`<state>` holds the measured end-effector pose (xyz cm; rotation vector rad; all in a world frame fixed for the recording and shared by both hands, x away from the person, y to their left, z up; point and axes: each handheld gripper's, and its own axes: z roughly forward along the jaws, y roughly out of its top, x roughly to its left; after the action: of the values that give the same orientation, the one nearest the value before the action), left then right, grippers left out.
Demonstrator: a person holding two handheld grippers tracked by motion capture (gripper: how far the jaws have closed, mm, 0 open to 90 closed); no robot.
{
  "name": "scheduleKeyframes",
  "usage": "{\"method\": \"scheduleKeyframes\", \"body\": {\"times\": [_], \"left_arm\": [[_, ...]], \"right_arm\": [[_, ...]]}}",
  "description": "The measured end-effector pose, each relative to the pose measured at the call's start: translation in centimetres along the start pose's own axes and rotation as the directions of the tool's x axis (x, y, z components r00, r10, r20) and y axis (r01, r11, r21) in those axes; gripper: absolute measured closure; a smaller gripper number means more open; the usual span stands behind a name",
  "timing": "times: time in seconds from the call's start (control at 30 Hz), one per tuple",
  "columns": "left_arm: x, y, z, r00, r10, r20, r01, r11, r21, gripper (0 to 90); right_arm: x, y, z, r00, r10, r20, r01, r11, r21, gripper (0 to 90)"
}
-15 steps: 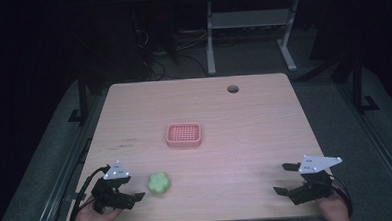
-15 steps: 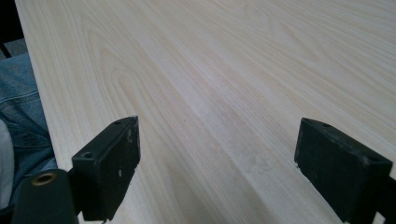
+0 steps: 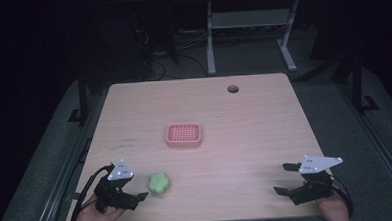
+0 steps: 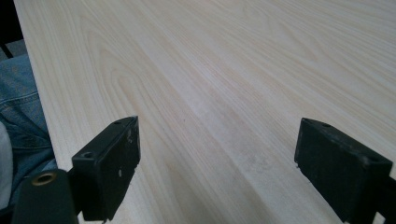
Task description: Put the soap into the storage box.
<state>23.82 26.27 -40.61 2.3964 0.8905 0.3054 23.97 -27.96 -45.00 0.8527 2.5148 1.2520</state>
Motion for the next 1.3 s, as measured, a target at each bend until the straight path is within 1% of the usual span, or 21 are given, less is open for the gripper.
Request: {"method": "scheduleKeyframes", "body": {"times": [0.13,0.2,0.23,0.27,0.3,0.37,0.4,0.47,0.6,0.77,0.93,1.1,1.2,1.3], "left_arm": [[-0.4,0.5,0.0,0.9998,0.020,0.001,-0.020,0.9997,0.013,20.5],[-0.6,0.9,0.1,0.9997,0.024,0.009,-0.024,0.9995,0.021,20.5],[-0.7,1.3,0.3,0.9993,0.033,0.016,-0.033,0.9990,0.030,20.4],[-0.7,1.3,0.3,0.9993,0.033,0.016,-0.033,0.9990,0.030,20.4],[-0.7,1.5,0.5,0.9990,0.040,0.019,-0.041,0.9984,0.040,20.4],[-0.8,2.0,0.9,0.9987,0.042,0.027,-0.044,0.9971,0.062,20.2],[-0.9,2.3,1.1,0.9982,0.052,0.029,-0.054,0.9958,0.073,20.1],[-1.0,2.7,1.4,0.9978,0.061,0.027,-0.063,0.9937,0.092,20.3],[-1.2,3.1,1.9,0.9973,0.064,0.037,-0.068,0.9916,0.110,20.5],[-1.3,3.6,2.5,0.9968,0.069,0.041,-0.075,0.9843,0.160,20.4],[-1.5,4.6,3.0,0.9962,0.079,0.037,-0.084,0.9780,0.191,20.3],[-1.7,5.6,3.8,0.9941,0.103,0.035,-0.108,0.9686,0.224,20.8],[-1.6,5.9,4.4,0.9950,0.095,0.031,-0.100,0.9639,0.247,21.0],[-1.5,6.1,5.0,0.9955,0.092,0.023,-0.094,0.9553,0.280,21.0]], "right_arm": [[0.0,-0.1,0.1,1.0000,0.009,0.002,-0.009,1.000,0.002,13.8],[-0.1,-0.1,0.1,1.0000,0.006,0.001,-0.006,1.000,0.008,13.8],[-0.1,-0.1,0.1,1.0000,0.005,0.001,-0.005,1.000,0.009,13.8],[-0.1,-0.1,0.1,1.0000,0.006,0.000,-0.006,1.000,0.009,13.8],[-0.1,-0.1,0.1,1.0000,0.006,0.000,-0.006,1.000,0.009,13.8],[0.0,-0.1,0.2,1.0000,0.006,-0.001,-0.006,1.000,0.010,13.8],[0.0,-0.1,0.2,1.0000,0.007,-0.001,-0.007,1.000,0.010,13.8],[0.0,-0.1,0.1,1.0000,0.005,-0.001,-0.005,1.000,0.010,13.8],[-0.1,-0.1,0.1,1.0000,0.005,0.000,-0.005,1.000,0.009,13.8],[0.0,-0.1,0.1,1.0000,0.003,-0.004,-0.003,1.000,0.011,13.8],[0.0,-0.1,0.1,1.0000,0.001,-0.004,-0.001,1.000,0.009,13.8],[0.0,-0.1,0.1,1.0000,0.001,-0.006,-0.001,1.000,0.007,13.8],[0.0,-0.1,0.0,1.0000,0.001,-0.007,-0.001,1.000,0.007,13.8],[0.0,-0.1,0.1,1.0000,0.001,-0.009,-0.001,1.000,0.008,13.8]]}}
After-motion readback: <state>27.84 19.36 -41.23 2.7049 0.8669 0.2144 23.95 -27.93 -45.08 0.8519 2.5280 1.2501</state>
